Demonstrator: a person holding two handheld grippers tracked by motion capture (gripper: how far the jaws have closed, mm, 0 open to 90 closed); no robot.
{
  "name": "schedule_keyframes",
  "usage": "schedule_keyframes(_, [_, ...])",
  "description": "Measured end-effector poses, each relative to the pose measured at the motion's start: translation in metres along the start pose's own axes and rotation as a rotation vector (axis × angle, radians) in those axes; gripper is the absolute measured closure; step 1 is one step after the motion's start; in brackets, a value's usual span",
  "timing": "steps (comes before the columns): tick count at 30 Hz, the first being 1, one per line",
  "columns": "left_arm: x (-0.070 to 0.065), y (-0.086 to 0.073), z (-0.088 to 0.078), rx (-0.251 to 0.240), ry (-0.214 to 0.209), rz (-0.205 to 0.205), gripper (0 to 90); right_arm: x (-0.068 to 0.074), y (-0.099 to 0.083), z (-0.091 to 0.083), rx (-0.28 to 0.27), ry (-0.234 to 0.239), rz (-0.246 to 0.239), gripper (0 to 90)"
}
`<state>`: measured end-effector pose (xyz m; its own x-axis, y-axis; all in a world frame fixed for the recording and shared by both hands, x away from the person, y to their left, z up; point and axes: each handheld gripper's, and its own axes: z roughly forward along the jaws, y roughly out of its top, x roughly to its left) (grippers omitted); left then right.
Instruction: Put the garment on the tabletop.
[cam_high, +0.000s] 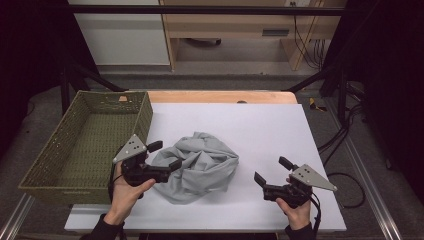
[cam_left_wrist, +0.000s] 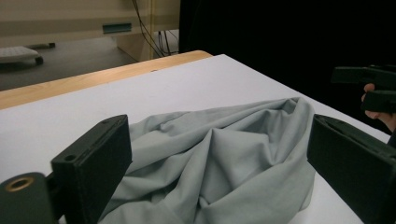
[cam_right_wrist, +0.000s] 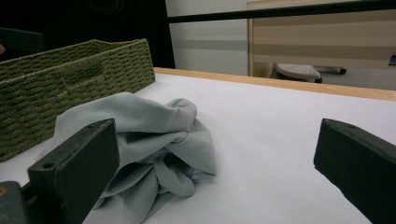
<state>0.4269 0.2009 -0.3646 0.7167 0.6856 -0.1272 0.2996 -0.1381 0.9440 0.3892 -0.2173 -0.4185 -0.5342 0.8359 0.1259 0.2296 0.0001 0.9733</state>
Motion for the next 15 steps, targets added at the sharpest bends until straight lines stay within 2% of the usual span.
schedule_keyframes(5, [0.0, -0.011, -0.016, -0.022, 0.028, -0.009, 3.4, -0.001, 0.001, -0.001, -0.004, 0.0, 0.0, 0.3])
schedule_keyframes(8, [0.003, -0.015, -0.021, -0.012, 0.038, -0.016, 2.3, -0.001, 0.001, -0.001, -0.001, 0.0, 0.004, 0.3])
schedule_keyframes(11, [0.005, -0.02, -0.025, -0.022, 0.044, -0.04, 1.8, -0.002, 0.001, -0.001, 0.008, -0.002, 0.004, 0.3])
schedule_keyframes(15, [0.004, -0.02, -0.029, -0.02, 0.047, -0.023, 2.1, -0.005, 0.001, -0.003, 0.002, -0.004, 0.013, 0.5])
